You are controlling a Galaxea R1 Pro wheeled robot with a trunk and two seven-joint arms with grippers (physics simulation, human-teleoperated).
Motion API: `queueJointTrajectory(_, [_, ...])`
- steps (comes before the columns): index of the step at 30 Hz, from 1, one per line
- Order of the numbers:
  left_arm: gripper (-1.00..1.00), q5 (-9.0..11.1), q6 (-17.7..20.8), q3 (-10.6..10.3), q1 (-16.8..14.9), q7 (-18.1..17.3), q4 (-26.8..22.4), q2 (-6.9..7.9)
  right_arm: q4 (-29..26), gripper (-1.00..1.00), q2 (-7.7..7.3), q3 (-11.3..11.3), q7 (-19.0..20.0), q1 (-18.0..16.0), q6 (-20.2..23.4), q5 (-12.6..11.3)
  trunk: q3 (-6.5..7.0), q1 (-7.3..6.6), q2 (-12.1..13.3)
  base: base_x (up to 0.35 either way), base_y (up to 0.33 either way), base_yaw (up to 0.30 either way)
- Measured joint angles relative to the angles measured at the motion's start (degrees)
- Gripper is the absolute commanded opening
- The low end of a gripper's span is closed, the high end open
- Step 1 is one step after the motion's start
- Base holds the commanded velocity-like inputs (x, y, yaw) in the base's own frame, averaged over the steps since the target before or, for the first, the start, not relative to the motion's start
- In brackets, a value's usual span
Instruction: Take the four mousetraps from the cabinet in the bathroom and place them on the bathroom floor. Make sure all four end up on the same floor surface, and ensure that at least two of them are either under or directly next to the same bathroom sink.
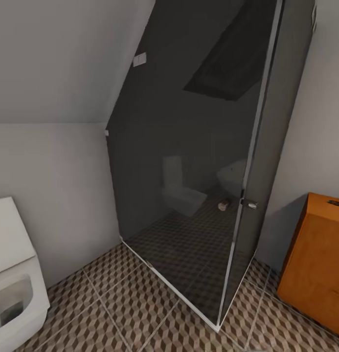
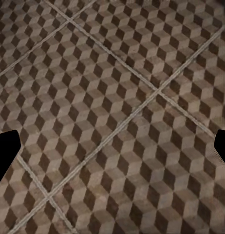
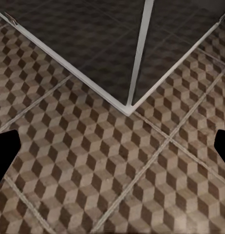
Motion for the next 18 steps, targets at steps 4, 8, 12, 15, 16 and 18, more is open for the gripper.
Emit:
queueJointTrajectory(4, [1.0,0.0,0.0,0.0,0.0,0.0,0.0,0.0,0.0,1.0,0.0,0.0,0.0,0.0,0.0,0.0,0.0,0.0,0.0,0.0,-0.001,-0.274])
queueJointTrajectory(8, [1.0,0.04,0.0,0.0,0.0,0.0,0.0,0.0,0.0,1.0,0.0,0.0,0.0,0.0,0.0,0.0,0.0,0.0,0.0,0.0,0.0,-0.274])
queueJointTrajectory(12, [1.0,0.05,0.0,0.0,0.0,0.0,0.0,0.0,0.0,1.0,0.0,0.0,0.0,0.0,0.0,0.0,0.0,0.0,0.0,0.0,0.0,-0.274])
queueJointTrajectory(15, [1.0,0.04,0.0,0.0,0.0,0.0,0.0,0.0,0.0,1.0,0.0,0.0,0.0,0.0,0.0,0.0,0.0,0.0,0.0,0.0,0.0,-0.274])
queueJointTrajectory(16, [1.0,0.03,0.0,0.0,0.0,0.0,0.0,0.0,0.0,1.0,0.0,0.0,0.0,0.0,0.0,0.0,0.0,0.0,0.0,0.0,0.0,-0.274])
queueJointTrajectory(18, [1.0,0.02,0.0,0.0,0.0,0.0,0.0,0.0,0.0,1.0,0.0,0.0,0.0,0.0,0.0,0.0,0.0,0.0,0.0,0.0,0.0,-0.274])
